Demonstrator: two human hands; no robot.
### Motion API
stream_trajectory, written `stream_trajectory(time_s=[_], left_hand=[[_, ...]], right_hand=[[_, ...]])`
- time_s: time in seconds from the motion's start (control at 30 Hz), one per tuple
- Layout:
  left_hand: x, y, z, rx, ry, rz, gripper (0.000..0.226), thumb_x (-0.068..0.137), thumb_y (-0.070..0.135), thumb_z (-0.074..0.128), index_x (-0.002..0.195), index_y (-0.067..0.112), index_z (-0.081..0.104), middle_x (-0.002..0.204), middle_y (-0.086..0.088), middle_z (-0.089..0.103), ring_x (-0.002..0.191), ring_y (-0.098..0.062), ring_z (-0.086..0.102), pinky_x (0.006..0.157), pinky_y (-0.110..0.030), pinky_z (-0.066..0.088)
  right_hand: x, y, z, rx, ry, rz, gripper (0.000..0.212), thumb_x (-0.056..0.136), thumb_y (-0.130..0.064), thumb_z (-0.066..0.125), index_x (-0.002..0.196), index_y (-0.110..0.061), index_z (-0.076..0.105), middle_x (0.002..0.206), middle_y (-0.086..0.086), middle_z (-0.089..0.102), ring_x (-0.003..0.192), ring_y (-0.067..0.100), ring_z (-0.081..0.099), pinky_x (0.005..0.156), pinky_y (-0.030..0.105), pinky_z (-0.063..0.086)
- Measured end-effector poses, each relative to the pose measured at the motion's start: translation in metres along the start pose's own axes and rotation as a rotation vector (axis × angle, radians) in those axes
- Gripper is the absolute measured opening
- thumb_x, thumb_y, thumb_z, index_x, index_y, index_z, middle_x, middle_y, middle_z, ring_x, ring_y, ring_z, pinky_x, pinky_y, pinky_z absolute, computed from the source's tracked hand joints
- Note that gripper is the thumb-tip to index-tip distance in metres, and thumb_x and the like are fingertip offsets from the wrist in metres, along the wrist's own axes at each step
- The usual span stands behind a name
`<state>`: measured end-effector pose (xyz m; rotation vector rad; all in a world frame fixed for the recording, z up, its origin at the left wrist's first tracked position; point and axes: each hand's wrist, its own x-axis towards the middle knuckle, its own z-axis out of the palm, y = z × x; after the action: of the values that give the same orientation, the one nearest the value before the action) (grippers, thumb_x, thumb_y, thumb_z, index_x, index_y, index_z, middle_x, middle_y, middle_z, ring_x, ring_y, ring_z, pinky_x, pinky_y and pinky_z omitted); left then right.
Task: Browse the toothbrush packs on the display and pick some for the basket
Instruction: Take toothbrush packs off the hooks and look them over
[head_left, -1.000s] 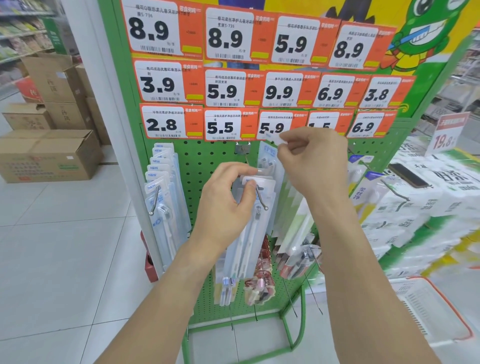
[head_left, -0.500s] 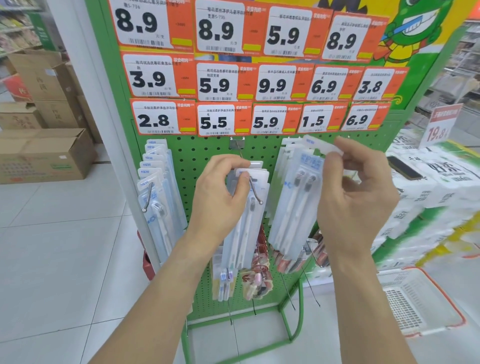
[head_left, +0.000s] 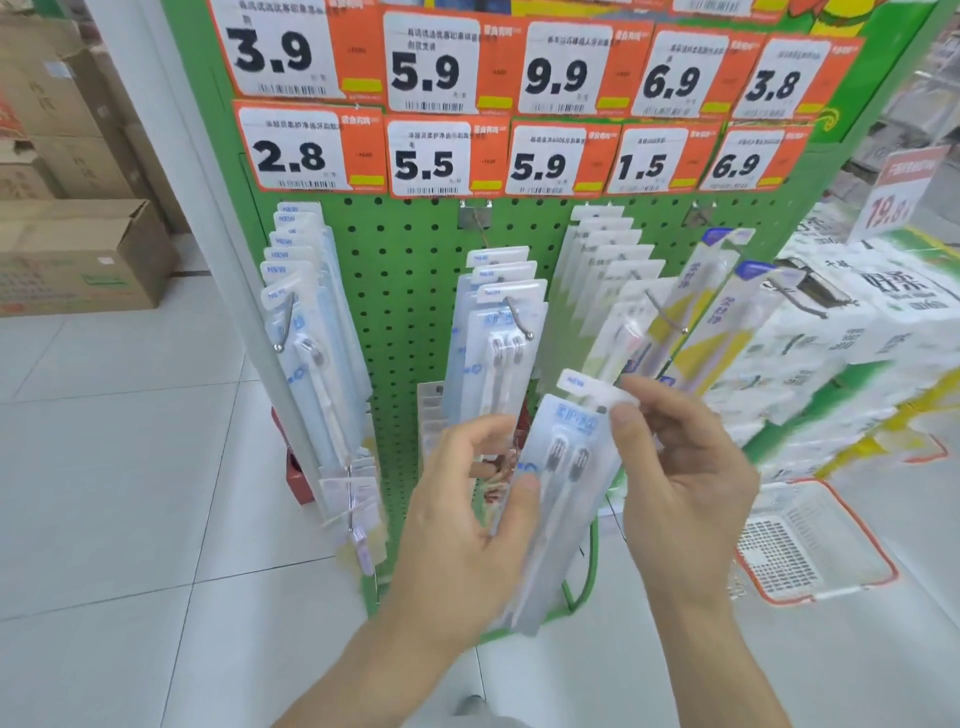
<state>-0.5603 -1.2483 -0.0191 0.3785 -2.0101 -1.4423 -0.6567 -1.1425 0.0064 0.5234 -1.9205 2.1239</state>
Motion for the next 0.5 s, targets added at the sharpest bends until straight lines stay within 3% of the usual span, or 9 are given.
stream_trajectory(time_s=[0.07, 0.2, 0.27, 0.37, 0.5], left_hand=[[0.000, -0.014, -0.007, -0.142, -0.141, -0.197, 0.034, 0.091, 0.028, 0.064, 0.124, 0.033, 0.058, 0.115, 0.019, 0.070, 0.108, -0.004, 0.066, 0.092, -0.017, 0.047], [-0.002, -0.031, -0.025, -0.324, -0.369, -0.384, 0.026, 0.094, 0.018, 0.066, 0.117, 0.008, 0.067, 0.109, -0.009, 0.076, 0.105, -0.033, 0.071, 0.095, -0.045, 0.055], [-0.006, -0.034, -0.032, -0.347, -0.382, -0.392, 0.026, 0.094, 0.019, 0.068, 0.115, 0.004, 0.067, 0.108, -0.011, 0.076, 0.103, -0.034, 0.071, 0.092, -0.042, 0.057], [-0.012, -0.037, -0.035, -0.351, -0.336, -0.415, 0.023, 0.093, 0.015, 0.065, 0.114, 0.006, 0.068, 0.105, -0.007, 0.078, 0.098, -0.020, 0.074, 0.084, -0.023, 0.055], [-0.020, -0.044, -0.039, -0.384, -0.266, -0.441, 0.026, 0.090, 0.018, 0.065, 0.113, 0.007, 0.068, 0.104, -0.004, 0.078, 0.097, -0.014, 0.074, 0.078, -0.016, 0.052]], right_hand=[[-0.008, 0.005, 0.000, 0.012, -0.040, 0.102, 0.022, 0.092, 0.000, 0.070, 0.095, -0.021, 0.075, 0.089, 0.003, 0.073, 0.081, 0.012, 0.065, 0.070, 0.017, 0.052], [-0.019, 0.012, 0.000, -0.052, -0.151, 0.235, 0.014, 0.091, -0.006, 0.072, 0.096, -0.019, 0.076, 0.085, -0.003, 0.076, 0.078, 0.010, 0.068, 0.070, 0.018, 0.052], [-0.021, 0.013, 0.000, -0.069, -0.237, 0.291, 0.011, 0.091, -0.012, 0.072, 0.100, -0.017, 0.075, 0.087, 0.003, 0.076, 0.080, 0.013, 0.068, 0.072, 0.022, 0.053], [-0.026, 0.014, -0.003, -0.050, -0.402, 0.374, 0.029, 0.084, -0.024, 0.074, 0.112, -0.021, 0.069, 0.090, -0.001, 0.075, 0.079, 0.014, 0.069, 0.067, 0.027, 0.053], [-0.034, 0.019, -0.004, -0.130, -0.574, 0.420, 0.057, 0.077, -0.013, 0.084, 0.125, -0.033, 0.060, 0.098, -0.002, 0.076, 0.077, 0.014, 0.072, 0.062, 0.027, 0.055]])
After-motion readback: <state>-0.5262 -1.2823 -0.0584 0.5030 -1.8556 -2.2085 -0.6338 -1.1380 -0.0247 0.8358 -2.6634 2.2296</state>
